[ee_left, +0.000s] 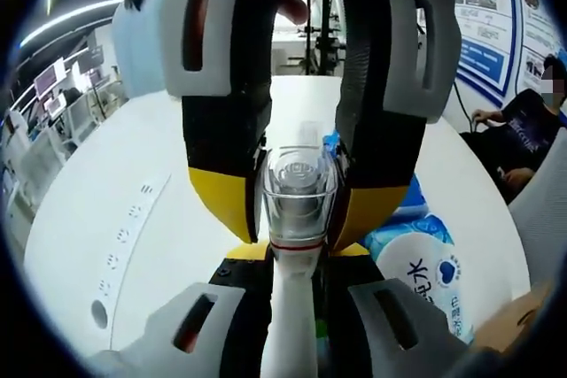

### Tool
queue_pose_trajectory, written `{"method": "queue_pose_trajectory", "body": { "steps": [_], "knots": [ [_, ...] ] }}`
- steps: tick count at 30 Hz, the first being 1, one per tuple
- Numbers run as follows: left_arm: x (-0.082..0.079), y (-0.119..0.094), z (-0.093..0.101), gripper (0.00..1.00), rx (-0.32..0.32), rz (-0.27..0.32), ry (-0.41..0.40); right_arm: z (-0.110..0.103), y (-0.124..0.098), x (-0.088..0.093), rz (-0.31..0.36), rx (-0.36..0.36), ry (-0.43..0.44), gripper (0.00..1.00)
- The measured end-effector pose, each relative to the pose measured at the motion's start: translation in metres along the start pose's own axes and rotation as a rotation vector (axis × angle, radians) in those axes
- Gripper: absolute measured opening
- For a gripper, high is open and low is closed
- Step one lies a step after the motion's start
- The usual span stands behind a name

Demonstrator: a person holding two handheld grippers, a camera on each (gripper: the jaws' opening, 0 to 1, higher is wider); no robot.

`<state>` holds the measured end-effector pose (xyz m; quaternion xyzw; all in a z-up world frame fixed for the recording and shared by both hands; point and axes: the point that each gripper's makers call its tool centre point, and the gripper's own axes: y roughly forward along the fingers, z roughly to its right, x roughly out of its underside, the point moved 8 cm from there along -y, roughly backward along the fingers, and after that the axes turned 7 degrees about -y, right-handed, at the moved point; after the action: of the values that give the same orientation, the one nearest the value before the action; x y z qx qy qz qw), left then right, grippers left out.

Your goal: Operate the shoe box by opening the lid, removing the specified soft item, and placing it in the target area until the item is outside and the box remains undamaged.

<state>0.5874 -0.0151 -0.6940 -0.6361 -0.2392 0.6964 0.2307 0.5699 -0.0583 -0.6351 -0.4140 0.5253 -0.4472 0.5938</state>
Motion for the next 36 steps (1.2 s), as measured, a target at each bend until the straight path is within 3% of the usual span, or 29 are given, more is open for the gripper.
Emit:
{"method": "queue_pose_trajectory", "body": {
  "steps": [23,36],
  "knots": [
    [0.004,-0.006,0.006,0.19,0.001,0.0,-0.047,0.012,0.006,0.003,0.036,0.021,-0.009,0.18],
    [0.005,-0.008,0.011,0.2,0.001,-0.003,-0.067,0.005,0.006,0.004,0.042,0.03,0.001,0.23]
  ]
}}
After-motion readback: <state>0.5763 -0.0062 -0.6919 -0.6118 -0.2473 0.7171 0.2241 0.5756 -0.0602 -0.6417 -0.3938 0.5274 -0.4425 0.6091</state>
